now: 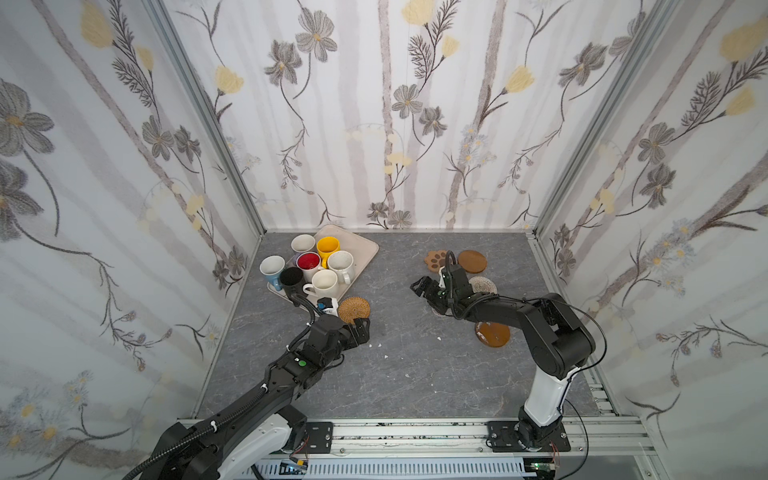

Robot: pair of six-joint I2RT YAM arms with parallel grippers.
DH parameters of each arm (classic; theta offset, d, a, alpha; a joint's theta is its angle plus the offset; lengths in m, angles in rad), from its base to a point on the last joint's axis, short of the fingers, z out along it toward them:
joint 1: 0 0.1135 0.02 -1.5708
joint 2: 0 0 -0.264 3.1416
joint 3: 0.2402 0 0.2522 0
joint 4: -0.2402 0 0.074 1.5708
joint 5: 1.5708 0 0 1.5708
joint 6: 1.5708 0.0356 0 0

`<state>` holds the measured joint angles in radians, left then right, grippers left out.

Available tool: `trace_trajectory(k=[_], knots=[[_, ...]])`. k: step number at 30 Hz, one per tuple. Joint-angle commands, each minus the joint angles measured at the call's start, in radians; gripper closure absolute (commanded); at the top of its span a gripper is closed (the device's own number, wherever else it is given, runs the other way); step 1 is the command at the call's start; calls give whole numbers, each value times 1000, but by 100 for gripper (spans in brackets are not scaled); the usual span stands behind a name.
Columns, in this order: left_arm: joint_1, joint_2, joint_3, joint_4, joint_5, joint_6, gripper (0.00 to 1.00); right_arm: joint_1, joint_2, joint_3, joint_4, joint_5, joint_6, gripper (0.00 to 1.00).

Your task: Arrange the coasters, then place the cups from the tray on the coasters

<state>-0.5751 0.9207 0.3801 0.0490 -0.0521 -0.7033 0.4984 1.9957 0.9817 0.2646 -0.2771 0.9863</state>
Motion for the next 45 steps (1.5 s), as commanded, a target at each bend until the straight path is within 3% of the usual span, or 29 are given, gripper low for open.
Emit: trace_trajectory(k=[1, 7, 17, 33, 39, 45], knots=[[0, -3, 12, 6, -19, -7, 1, 3, -49, 4, 4, -88, -43, 8], [0, 0, 24, 6, -19, -3, 1, -22, -173, -90, -71, -76, -79, 7], [3, 23, 41, 6, -20, 4, 1, -158, -316, -299, -107, -51, -142, 6], [16, 80, 66, 2, -15, 21, 1, -194, -190, -288, -32, -83, -126, 5], [77, 156, 97, -16, -3, 51, 1, -190, -156, -260, -8, -106, -118, 6], [99, 236, 139, -31, -20, 85, 11, -177, -208, -291, 52, -167, -126, 7]])
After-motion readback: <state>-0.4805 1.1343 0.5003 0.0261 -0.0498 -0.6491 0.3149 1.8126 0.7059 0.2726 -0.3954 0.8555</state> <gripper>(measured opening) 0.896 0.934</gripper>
